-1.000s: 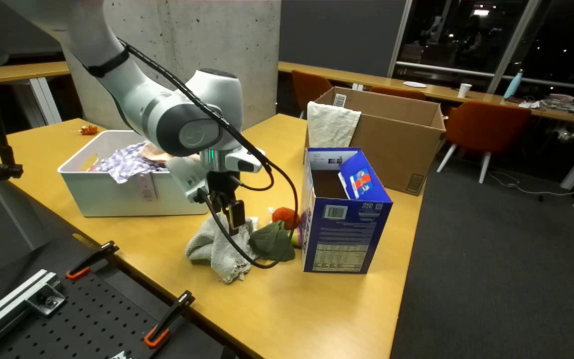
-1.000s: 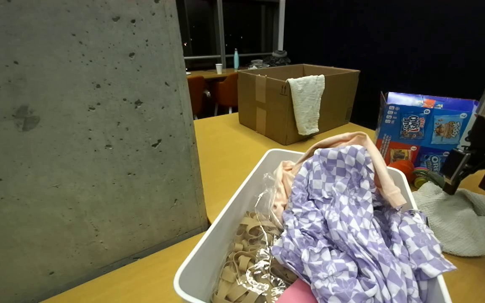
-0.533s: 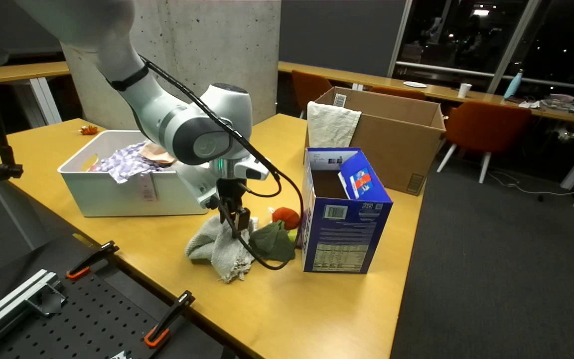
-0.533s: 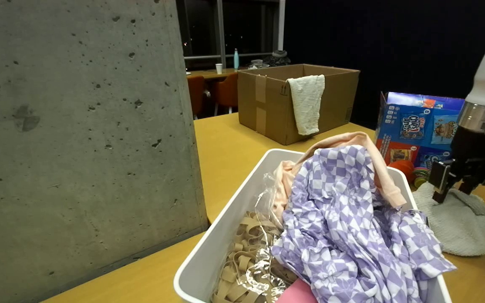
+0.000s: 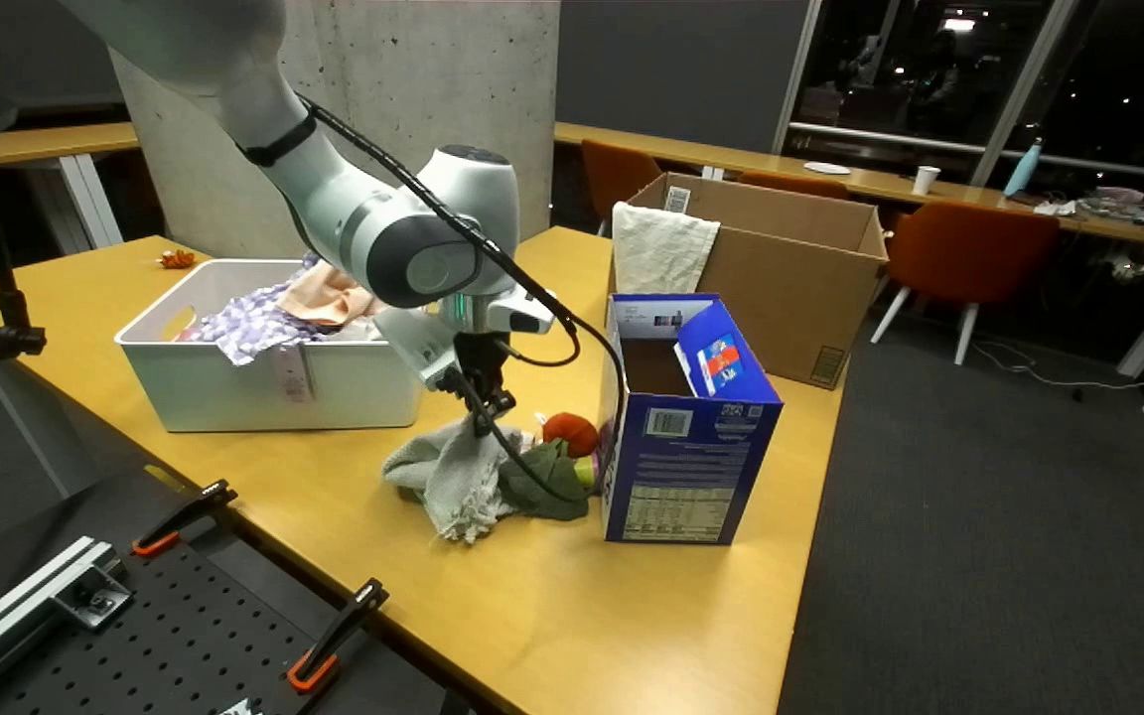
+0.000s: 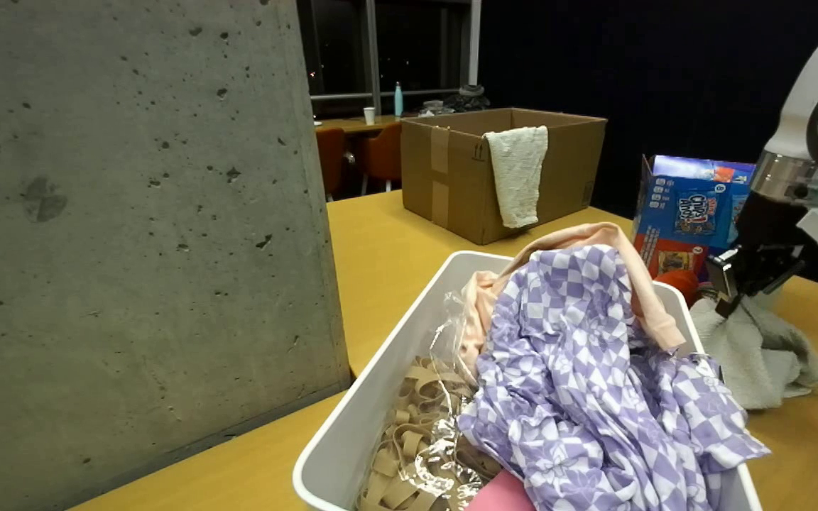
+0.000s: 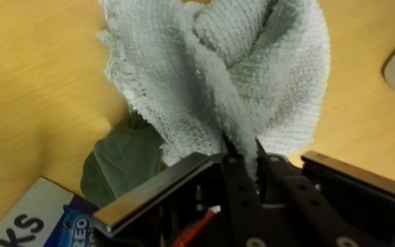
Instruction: Move the white towel backwards, then move the turnip plush toy closer to you, cover it with the white towel and put it in the blue box
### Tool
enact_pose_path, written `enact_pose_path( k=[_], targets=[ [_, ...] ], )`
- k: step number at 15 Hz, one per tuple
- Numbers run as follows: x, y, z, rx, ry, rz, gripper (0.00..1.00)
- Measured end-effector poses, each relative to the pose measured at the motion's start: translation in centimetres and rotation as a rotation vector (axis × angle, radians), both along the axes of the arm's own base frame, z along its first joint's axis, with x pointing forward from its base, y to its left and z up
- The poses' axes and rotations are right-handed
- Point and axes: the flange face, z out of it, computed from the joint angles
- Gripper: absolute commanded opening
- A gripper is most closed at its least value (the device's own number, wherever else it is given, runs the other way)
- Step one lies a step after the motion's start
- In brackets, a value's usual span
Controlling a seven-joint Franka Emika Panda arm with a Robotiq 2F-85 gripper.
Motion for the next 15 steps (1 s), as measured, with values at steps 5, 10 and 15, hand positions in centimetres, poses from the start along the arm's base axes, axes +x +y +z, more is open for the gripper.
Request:
enact_pose_path(
  k=[5, 10, 15],
  targets=[
    [4.1, 2.1, 6.4, -0.01, -0.114, 0.042, 0.02],
    [6.9, 4.4, 11.3, -0.013, -0.173, 0.084, 0.02],
    [8.0, 5.0, 13.4, -0.013, -0.196, 0.098, 0.56]
  ],
)
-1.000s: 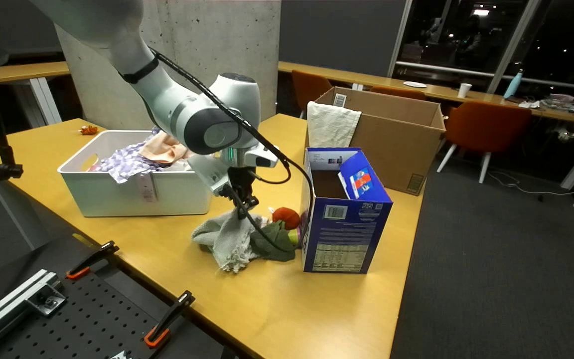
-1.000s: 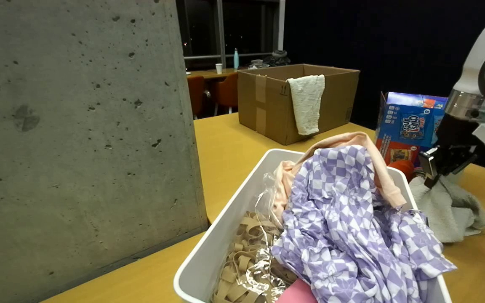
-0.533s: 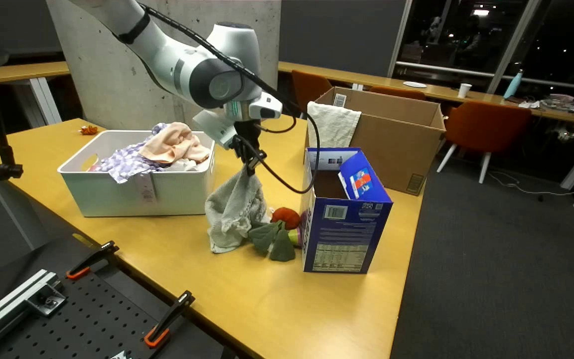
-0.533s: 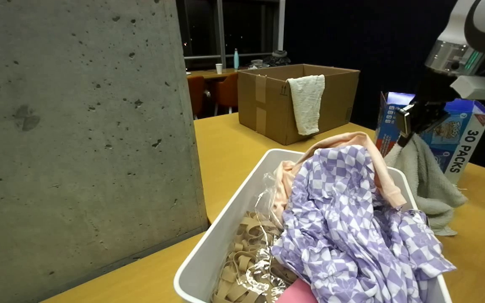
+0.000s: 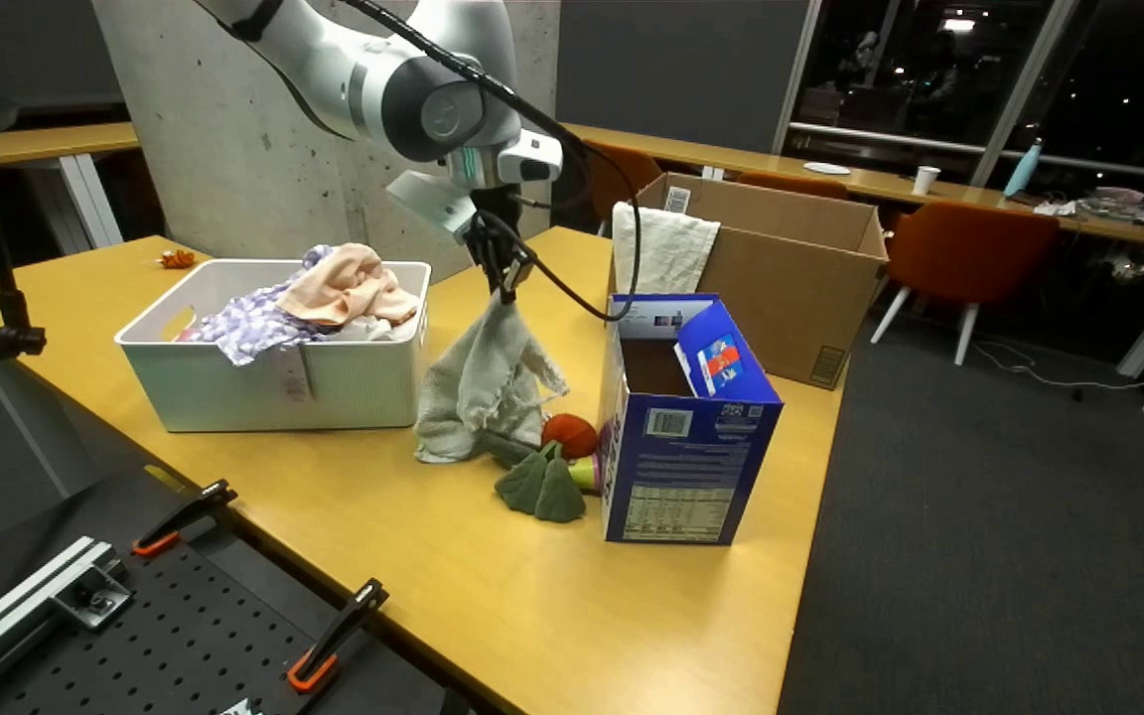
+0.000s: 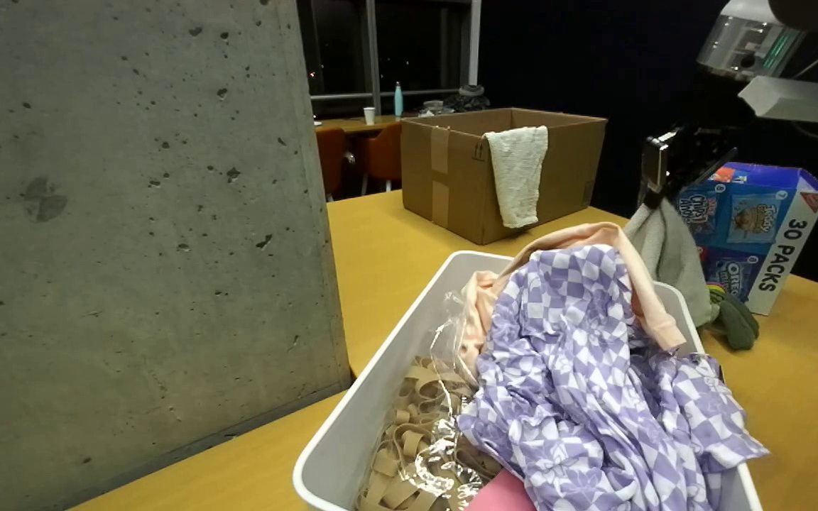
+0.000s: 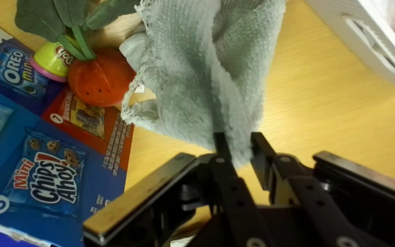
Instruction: Move the white towel backwards, then move the turnip plush toy closer to you, cover it with the white towel and put it in the blue box
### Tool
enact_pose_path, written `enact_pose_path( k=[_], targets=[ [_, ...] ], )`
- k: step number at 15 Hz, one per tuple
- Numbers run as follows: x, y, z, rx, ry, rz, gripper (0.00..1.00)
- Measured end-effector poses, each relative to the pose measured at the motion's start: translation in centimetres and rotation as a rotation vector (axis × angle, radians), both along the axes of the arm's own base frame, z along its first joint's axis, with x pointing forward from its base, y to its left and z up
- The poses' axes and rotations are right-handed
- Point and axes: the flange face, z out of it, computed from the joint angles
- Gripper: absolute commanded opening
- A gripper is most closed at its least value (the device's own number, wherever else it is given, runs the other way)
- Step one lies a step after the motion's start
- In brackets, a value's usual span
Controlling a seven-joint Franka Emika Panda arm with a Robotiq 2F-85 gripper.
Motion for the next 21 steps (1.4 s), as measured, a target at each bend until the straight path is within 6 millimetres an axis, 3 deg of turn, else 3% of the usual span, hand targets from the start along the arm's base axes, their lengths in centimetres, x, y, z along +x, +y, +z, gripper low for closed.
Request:
enact_pose_path(
  k=[3, 6, 10, 13, 21],
  targets=[
    [-0.9, -0.9, -0.6, 0.0, 0.027, -0.015, 0.77],
    [-4.0, -3.7, -1.6, 0.004, 0.072, -0.063, 0.98],
    [-8.9, -8.9, -4.4, 0.013, 0.142, -0.142, 1.0],
    [-10.1, -11.5, -6.3, 0.03, 0.143, -0.178, 1.0],
    [-8.2, -11.0, -12.2, 0.075, 0.194, -0.207, 1.0]
  ],
)
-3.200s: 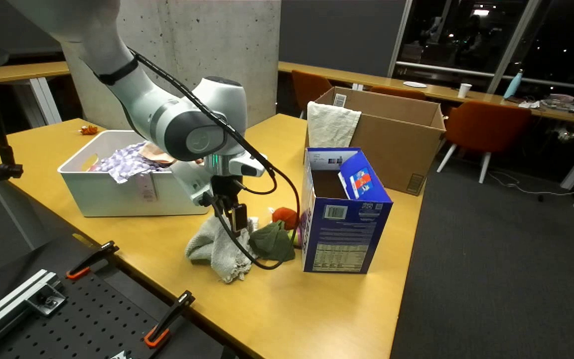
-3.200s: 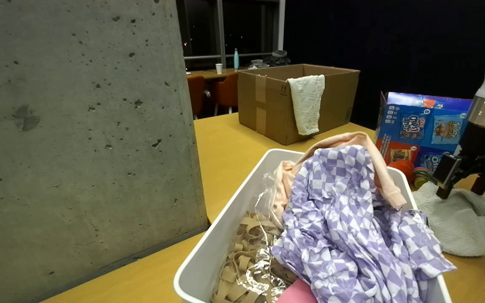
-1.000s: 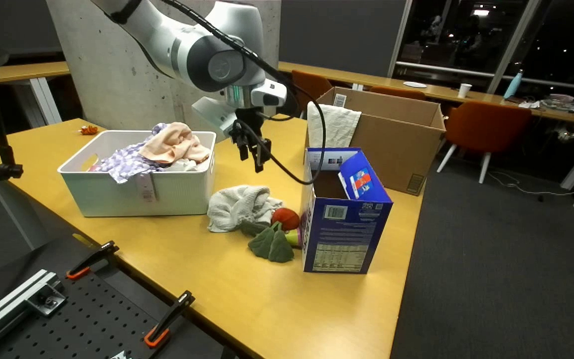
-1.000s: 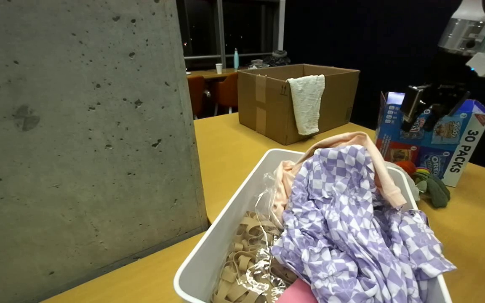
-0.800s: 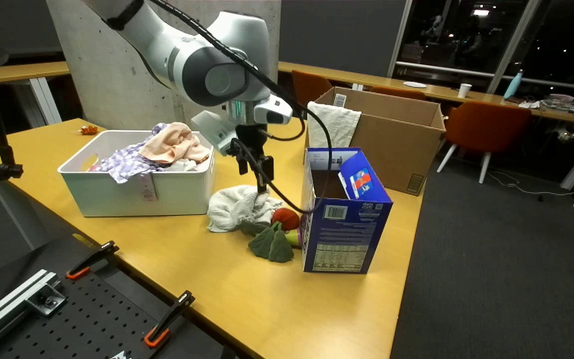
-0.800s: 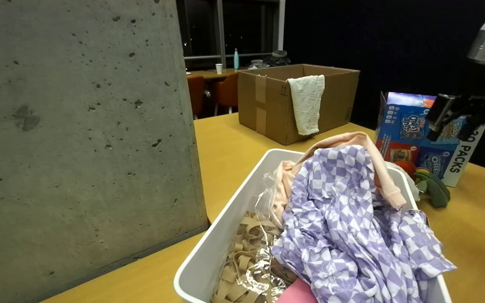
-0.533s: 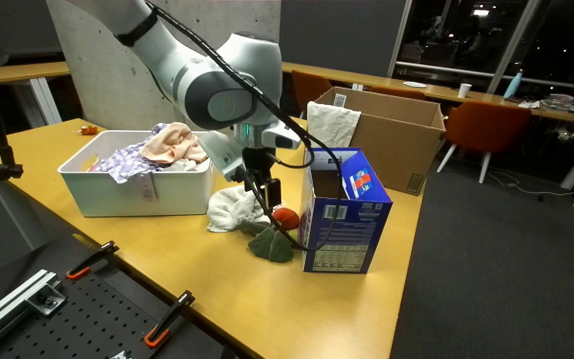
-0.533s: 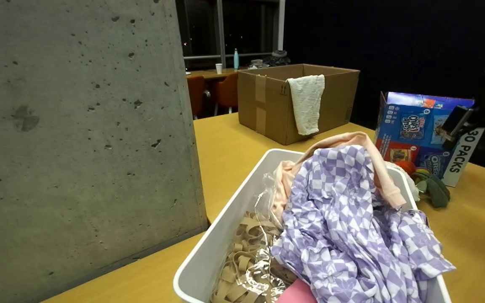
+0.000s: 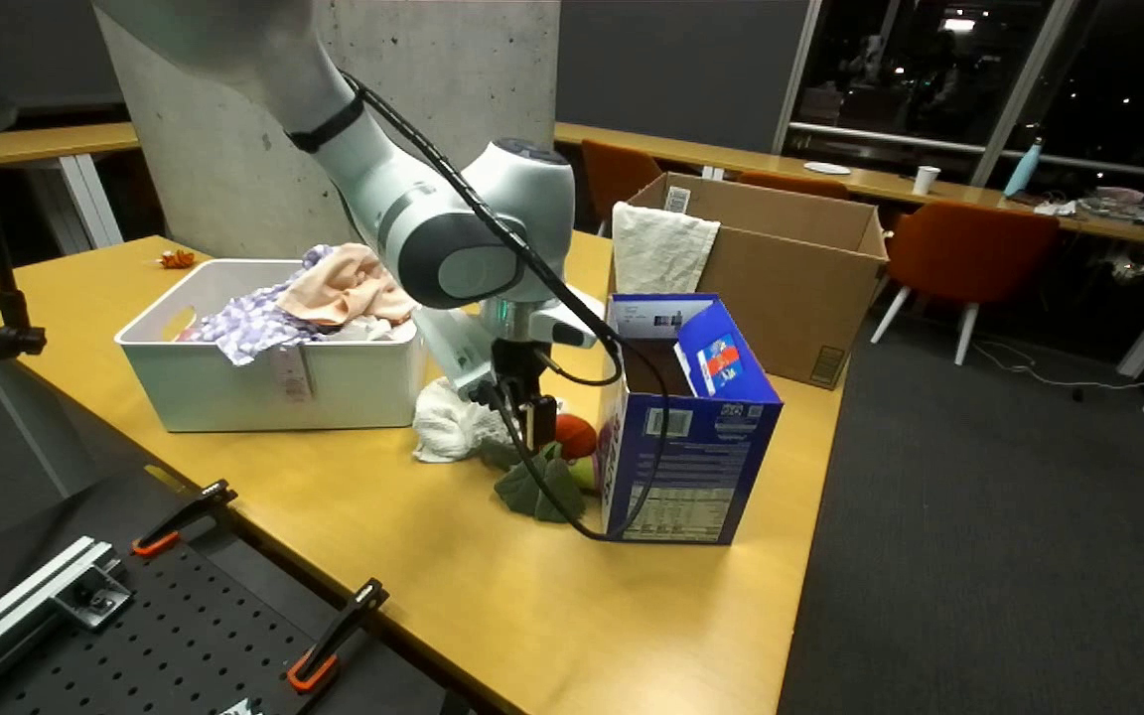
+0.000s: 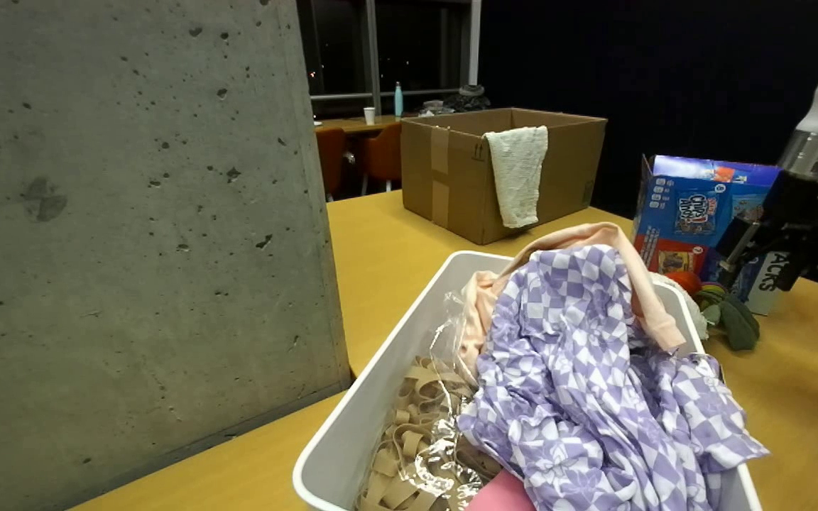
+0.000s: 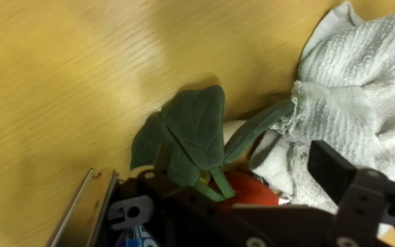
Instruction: Move the white towel backwards, then move the turnip plush toy closer to you, cover it with the white towel and put it in the blue box
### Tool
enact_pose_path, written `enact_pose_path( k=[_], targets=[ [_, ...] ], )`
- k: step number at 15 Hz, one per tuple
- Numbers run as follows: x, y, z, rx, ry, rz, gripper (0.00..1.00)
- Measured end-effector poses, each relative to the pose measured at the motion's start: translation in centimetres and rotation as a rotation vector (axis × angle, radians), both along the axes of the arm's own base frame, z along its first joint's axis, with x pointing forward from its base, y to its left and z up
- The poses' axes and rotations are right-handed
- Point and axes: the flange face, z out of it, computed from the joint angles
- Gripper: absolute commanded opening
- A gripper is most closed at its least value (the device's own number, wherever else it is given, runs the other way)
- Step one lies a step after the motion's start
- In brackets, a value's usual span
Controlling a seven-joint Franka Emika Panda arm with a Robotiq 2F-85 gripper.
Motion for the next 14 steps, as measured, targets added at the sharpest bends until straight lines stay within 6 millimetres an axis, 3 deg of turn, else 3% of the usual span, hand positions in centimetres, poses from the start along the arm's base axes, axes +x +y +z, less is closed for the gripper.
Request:
enact_pose_path(
  k=[10, 11, 12, 14],
  targets=[
    [2.2, -1.7, -4.9, 0.011, 0.034, -0.033, 1.0],
    [2.4, -1.9, -5.3, 0.011, 0.035, -0.035, 0.75],
    [2.6, -2.1, -5.6, 0.011, 0.036, -0.037, 0.74],
    [2.9, -2.6, -6.2, 0.011, 0.038, -0.042, 0.58]
  ],
)
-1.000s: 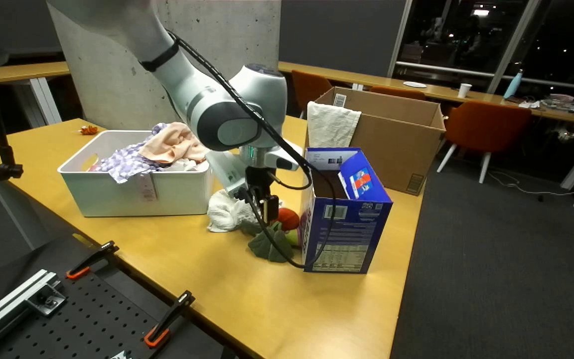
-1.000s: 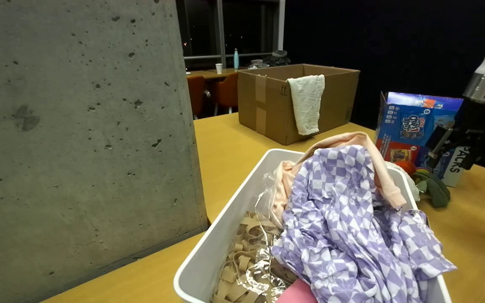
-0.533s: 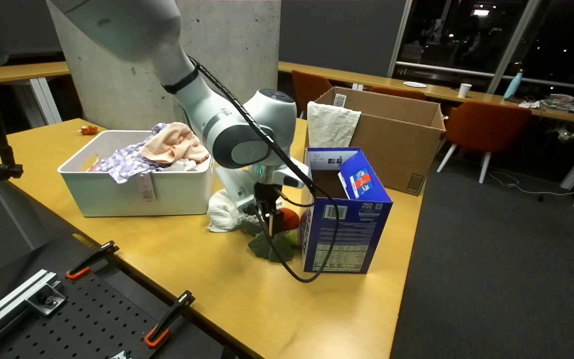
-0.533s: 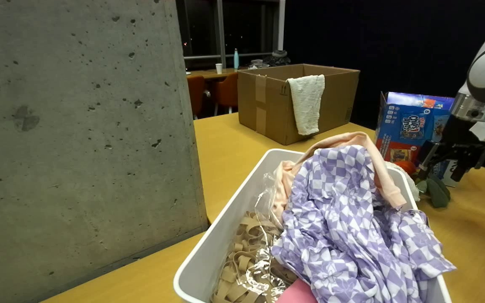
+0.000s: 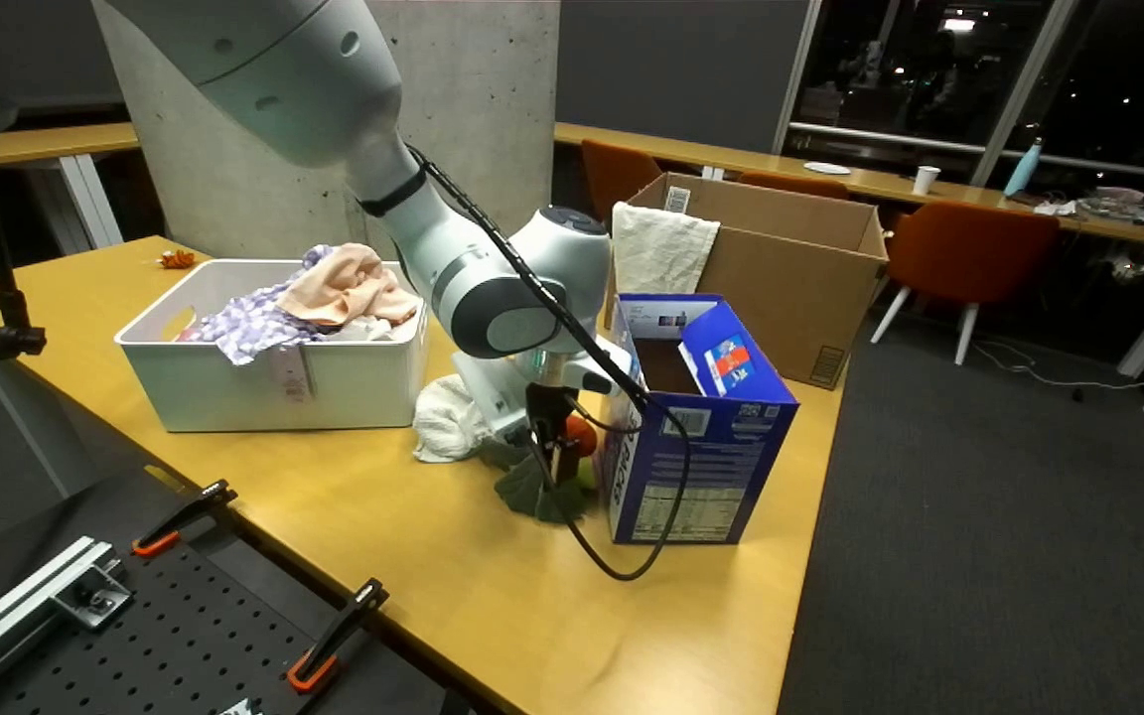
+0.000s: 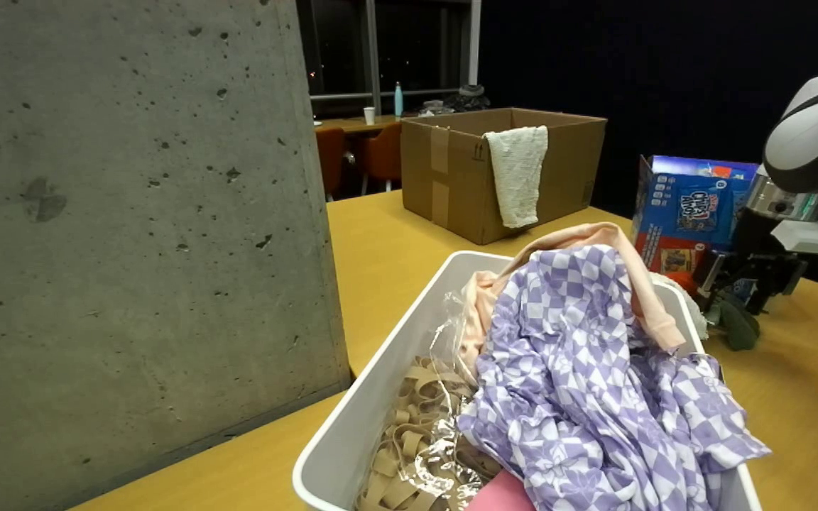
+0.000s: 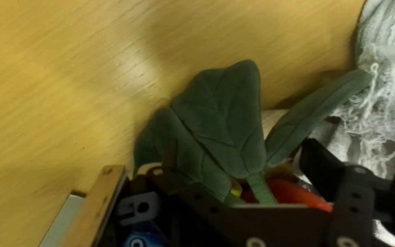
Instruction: Move the white towel backwards, then move the turnip plush toy closer to you, cover it with the white towel and put it in the blue box
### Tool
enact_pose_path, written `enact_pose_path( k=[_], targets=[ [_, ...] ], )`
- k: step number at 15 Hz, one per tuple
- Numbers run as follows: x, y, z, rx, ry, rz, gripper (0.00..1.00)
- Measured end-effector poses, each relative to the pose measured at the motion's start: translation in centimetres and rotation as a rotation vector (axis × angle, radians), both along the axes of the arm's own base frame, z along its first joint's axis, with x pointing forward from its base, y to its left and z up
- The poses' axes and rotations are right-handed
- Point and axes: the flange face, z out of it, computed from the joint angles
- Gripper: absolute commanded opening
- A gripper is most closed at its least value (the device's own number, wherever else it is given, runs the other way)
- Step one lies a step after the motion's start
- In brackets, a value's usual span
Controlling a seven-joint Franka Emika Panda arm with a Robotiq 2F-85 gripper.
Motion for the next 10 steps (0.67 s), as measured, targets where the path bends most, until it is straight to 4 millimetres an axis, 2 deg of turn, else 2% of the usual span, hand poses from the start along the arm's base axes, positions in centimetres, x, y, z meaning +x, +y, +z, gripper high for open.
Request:
enact_pose_path(
  k=[7, 8, 10],
  targets=[
    [0.31, -0.48, -0.48, 0.004, -0.001, -0.007, 0.05],
    [0.25, -0.33, -0.55, 0.006, 0.001, -0.005, 0.01],
    [-0.44, 0.12, -0.98, 0.012, 0.016, -0.001, 0.0]
  ],
)
